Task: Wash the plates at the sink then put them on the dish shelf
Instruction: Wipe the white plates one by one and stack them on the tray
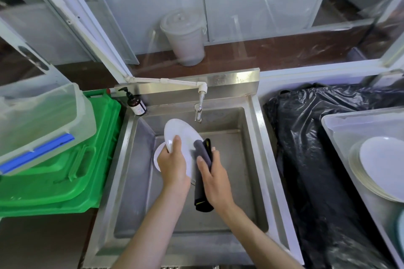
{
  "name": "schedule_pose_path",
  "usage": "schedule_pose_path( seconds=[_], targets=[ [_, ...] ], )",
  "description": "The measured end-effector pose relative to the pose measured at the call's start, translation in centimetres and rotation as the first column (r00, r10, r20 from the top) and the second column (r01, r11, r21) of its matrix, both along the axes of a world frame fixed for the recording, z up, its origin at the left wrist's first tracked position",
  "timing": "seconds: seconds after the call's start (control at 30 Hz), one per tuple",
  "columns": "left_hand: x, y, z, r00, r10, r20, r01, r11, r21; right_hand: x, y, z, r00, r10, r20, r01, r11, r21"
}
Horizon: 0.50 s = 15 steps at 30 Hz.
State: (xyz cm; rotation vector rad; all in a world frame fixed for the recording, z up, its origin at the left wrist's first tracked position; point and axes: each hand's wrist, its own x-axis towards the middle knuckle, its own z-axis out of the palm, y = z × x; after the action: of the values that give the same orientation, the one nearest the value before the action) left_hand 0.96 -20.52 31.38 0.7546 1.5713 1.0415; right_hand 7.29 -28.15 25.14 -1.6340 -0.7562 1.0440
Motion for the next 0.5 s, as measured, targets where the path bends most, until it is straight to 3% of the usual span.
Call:
schedule_pose_path(
  seconds=[0.17,0.4,0.5],
  targets=[
    [0.3,-2.1,-0.5,0.994,-0.101,0.051,0.102,0.994,-0.024,1.1,2.8,2.2,0.978,0.125,0.164,-0.135,0.989,0.052],
    [-1.7,-2.0,0.1,0.968,-0.245,-0.045,0.248,0.964,0.093,3.7,3.2,0.0,0.998,0.026,0.054,-0.018,0.990,-0.139],
    [-2.3,-1.9,-0.1,0.977,-0.212,-0.017,0.213,0.974,0.080,2.0,1.3,-0.4,0.995,0.089,0.040,-0.085,0.993,-0.087]
  ],
)
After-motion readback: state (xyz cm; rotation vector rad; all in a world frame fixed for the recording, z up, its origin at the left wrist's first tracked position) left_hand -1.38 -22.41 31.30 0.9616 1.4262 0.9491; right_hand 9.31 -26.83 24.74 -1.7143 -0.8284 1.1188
